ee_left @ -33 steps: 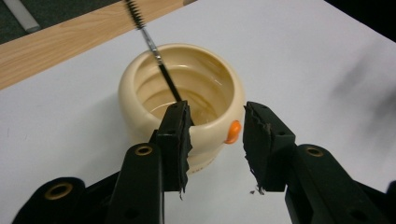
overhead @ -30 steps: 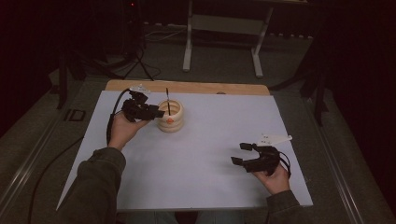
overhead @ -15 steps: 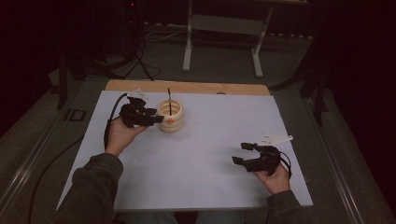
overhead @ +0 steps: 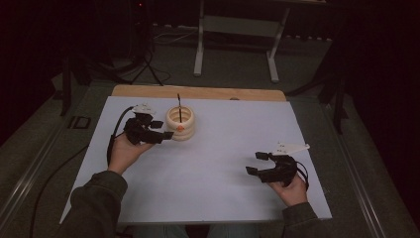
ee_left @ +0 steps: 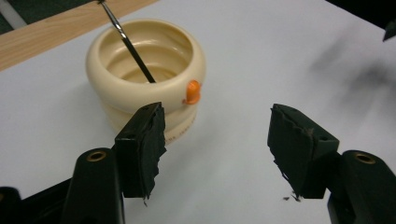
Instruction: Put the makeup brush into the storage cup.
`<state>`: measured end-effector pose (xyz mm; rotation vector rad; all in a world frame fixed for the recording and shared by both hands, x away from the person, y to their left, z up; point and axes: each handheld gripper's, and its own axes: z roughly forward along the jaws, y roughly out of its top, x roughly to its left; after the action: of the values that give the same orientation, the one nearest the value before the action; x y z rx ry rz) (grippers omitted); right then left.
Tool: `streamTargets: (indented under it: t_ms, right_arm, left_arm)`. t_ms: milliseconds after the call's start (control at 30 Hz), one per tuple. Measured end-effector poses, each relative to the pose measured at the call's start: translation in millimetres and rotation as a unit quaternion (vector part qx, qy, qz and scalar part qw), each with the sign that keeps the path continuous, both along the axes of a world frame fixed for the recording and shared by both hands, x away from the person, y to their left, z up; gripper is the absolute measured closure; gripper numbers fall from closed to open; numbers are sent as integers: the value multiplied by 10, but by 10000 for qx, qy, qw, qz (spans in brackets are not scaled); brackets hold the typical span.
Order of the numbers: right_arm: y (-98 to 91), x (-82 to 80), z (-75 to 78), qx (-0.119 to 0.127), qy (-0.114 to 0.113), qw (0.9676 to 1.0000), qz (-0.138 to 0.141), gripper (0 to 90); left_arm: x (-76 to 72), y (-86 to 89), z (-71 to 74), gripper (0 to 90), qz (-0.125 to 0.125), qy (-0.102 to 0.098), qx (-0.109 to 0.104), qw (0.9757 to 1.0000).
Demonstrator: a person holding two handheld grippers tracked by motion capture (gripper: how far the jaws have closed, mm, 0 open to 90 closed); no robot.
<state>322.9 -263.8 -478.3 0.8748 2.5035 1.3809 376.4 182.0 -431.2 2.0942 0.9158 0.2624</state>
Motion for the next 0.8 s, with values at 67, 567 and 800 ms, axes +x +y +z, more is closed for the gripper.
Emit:
streamTargets:
  t_ms: [67,567,800]
  right_arm:
    - [-9,0,-2,-8,10,10000,-18,268]
    - [-35,4,-25,-19,34,10000,-59,268]
    - [-51,13,-41,-27,75,9999,-86,267]
  left_arm:
    - [-32,-10,4,345,-26,-25,4,10000]
    - [-220,-24,-34,280,-128,-49,48,9999]
    - [-296,3,-91,274,-114,-36,50,9999]
